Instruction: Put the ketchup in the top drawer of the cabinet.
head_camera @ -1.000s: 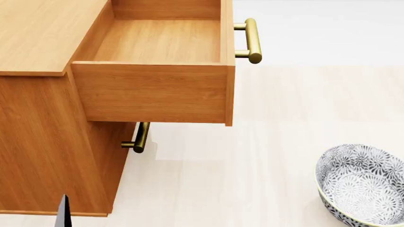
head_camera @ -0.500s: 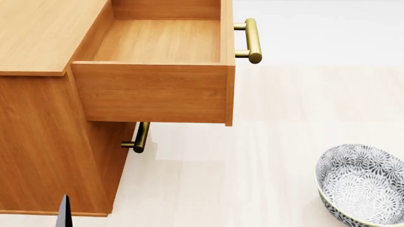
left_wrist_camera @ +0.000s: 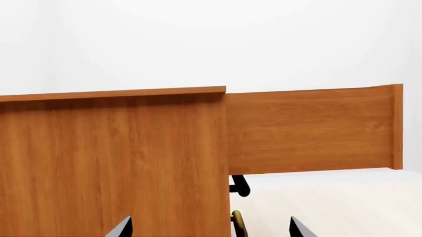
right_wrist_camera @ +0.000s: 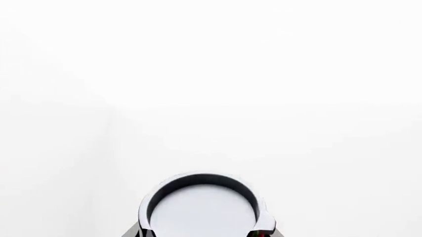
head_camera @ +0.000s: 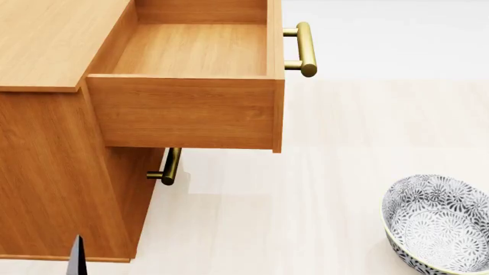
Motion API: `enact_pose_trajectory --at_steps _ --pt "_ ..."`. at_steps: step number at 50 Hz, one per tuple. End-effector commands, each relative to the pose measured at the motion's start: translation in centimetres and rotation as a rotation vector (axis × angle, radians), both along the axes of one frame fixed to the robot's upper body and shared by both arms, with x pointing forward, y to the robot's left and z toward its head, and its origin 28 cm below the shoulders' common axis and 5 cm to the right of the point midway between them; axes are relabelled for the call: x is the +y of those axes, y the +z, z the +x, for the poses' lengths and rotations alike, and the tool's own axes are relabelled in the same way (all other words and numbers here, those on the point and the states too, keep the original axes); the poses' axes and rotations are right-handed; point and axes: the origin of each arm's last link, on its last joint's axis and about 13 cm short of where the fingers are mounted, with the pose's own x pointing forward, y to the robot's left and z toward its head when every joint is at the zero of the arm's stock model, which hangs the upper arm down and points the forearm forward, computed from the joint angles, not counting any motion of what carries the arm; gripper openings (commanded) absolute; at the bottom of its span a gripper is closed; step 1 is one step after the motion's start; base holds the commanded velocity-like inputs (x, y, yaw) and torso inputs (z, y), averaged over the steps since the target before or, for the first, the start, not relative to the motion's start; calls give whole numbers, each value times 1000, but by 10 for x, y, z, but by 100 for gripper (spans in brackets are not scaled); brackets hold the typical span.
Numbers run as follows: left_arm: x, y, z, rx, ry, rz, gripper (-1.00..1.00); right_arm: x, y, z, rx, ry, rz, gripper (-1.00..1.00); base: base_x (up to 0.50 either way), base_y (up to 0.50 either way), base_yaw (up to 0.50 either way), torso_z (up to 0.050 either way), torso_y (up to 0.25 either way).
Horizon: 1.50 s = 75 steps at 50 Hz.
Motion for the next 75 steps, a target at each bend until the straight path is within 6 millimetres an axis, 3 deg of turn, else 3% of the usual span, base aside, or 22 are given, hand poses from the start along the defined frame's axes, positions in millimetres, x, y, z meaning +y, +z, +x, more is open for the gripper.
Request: enact_pose_trajectory --at_steps 1,12,34,44,54,75 --pt "0 -1 0 1 -1 -1 100 18 13 23 5 17 -54 -100 0 0 0 0 0" --pt "1 -1 1 2 -1 -1 100 38 16 56 51 52 -95 -100 0 0 0 0 0" --pt "2 -1 2 3 4 -5 100 64 32 103 115 76 -120 -100 0 0 0 0 0" --pt "2 -2 2 7 0 -11 100 84 29 129 162 86 -161 -100 0 0 0 0 0" --pt "3 -2 3 7 3 -14 100 93 16 160 238 62 -193 -100 0 0 0 0 0" --pt "4 -4 4 13 7 -19 100 103 -20 170 368 42 -322 -100 0 0 0 0 0"
